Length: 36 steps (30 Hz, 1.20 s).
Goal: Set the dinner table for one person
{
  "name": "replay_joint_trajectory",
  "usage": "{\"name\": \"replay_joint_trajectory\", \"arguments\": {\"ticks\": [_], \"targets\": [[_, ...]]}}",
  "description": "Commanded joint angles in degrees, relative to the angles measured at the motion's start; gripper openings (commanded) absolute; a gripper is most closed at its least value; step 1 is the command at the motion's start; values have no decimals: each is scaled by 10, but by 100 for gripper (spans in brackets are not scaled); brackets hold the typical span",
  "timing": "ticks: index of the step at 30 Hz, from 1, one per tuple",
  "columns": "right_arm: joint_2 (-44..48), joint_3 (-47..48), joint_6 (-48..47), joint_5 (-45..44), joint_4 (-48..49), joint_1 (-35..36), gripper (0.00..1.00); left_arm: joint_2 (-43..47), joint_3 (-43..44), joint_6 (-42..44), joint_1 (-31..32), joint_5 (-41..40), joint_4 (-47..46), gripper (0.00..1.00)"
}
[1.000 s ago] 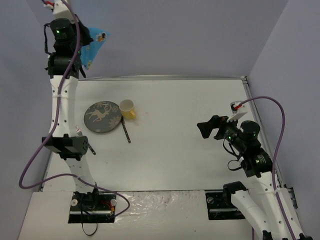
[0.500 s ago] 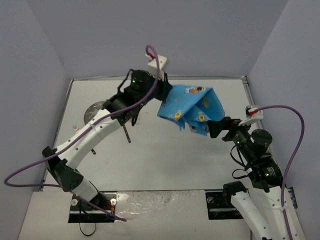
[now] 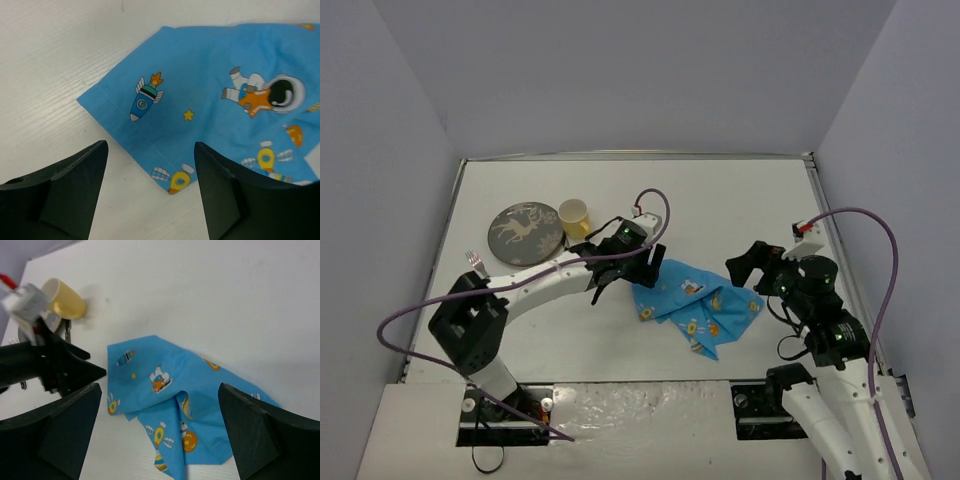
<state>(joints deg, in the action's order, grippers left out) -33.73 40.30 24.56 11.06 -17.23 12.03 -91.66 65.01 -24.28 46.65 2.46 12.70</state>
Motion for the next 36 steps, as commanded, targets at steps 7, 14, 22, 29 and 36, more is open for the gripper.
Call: {"name": "replay_joint_trajectory", "arguments": {"ticks": [7, 14, 22, 29, 36], "targets": [[-201, -17, 63, -57, 13, 66, 94, 197, -148, -128, 4, -25, -78, 68], [-246, -39, 109, -124, 37, 105, 88, 158, -222, -234, 9, -25, -169, 68], [-277, -52, 132, -153, 75, 105, 79, 57, -189, -257, 9, -10, -217, 64], [-310, -47, 134, -177, 100, 104, 36, -16, -145, -254, 7, -19, -208, 25], [-355, 59, 67, -188, 103, 101, 0, 5, -23, -156, -16, -57, -83, 0]]}}
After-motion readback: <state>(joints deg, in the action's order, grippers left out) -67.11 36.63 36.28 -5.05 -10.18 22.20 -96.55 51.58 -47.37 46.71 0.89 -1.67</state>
